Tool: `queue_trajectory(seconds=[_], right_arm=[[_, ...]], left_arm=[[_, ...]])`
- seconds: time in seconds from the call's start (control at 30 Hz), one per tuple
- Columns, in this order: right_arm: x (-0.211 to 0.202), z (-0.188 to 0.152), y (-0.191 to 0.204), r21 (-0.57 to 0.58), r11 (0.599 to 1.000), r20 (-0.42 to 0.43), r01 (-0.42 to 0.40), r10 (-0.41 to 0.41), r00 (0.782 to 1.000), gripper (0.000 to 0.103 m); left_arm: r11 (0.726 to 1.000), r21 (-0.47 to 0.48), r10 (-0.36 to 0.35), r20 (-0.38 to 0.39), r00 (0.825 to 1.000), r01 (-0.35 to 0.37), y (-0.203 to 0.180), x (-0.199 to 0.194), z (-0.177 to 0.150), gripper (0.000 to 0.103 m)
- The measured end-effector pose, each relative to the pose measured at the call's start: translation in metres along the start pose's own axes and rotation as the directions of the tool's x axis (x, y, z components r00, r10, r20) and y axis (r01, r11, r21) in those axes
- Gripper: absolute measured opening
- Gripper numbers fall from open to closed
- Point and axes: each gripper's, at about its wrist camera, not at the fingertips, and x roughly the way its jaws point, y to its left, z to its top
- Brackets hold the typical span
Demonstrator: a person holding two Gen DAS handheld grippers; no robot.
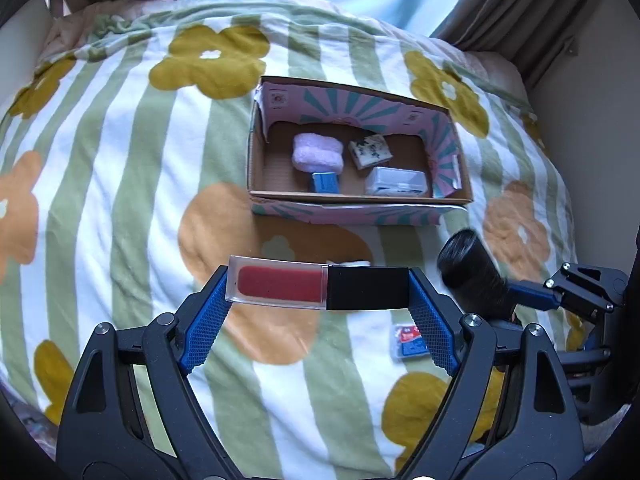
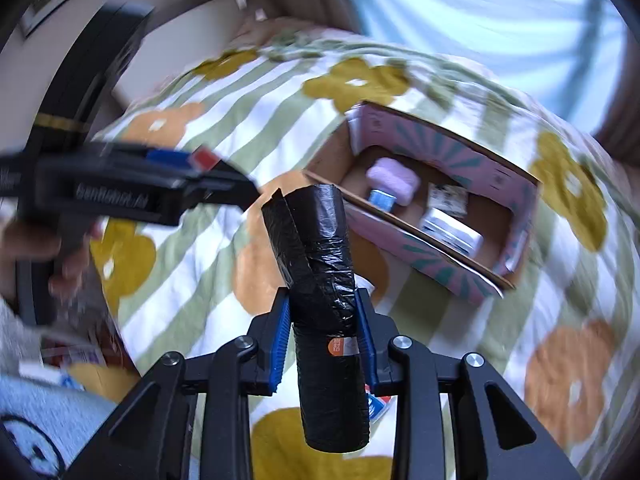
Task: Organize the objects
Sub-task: 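Lift the lipstick and black bag and carry both over the pink box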
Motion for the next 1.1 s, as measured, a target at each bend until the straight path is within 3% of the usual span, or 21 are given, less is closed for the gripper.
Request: queue_trajectory(seconds=[0.2, 0.43, 0.8, 1.1], right_arm=[[-0.033, -0.022, -0.006, 0.177, 0.979, 0.012, 0.097, -0.101, 0.995, 0.028], [-0.045, -0.037, -0.008, 0.291, 0.947, 0.017, 0.137, -0.148, 0.989, 0.028], [-0.055, -0.017, -0.028, 0.295, 0.944, 0.054, 0.145, -0.168, 0.984, 0.028], [-0.050, 0.038, -0.063, 0.193, 0.968, 0.082, 0.159, -0.177, 0.981, 0.028]], left_arm=[[1.000, 0.007, -0.021, 0.019, 1.000, 0.021, -0.014, -0.022, -0.018, 0.084], [0.999, 0.015, -0.037, -0.003, 0.999, 0.037, -0.021, -0.023, -0.035, 0.084], [0.999, 0.007, -0.052, 0.017, 0.999, 0.052, -0.021, -0.032, -0.017, 0.084], [0.999, -0.023, -0.021, 0.042, 0.999, 0.022, -0.011, -0.030, 0.026, 0.084]])
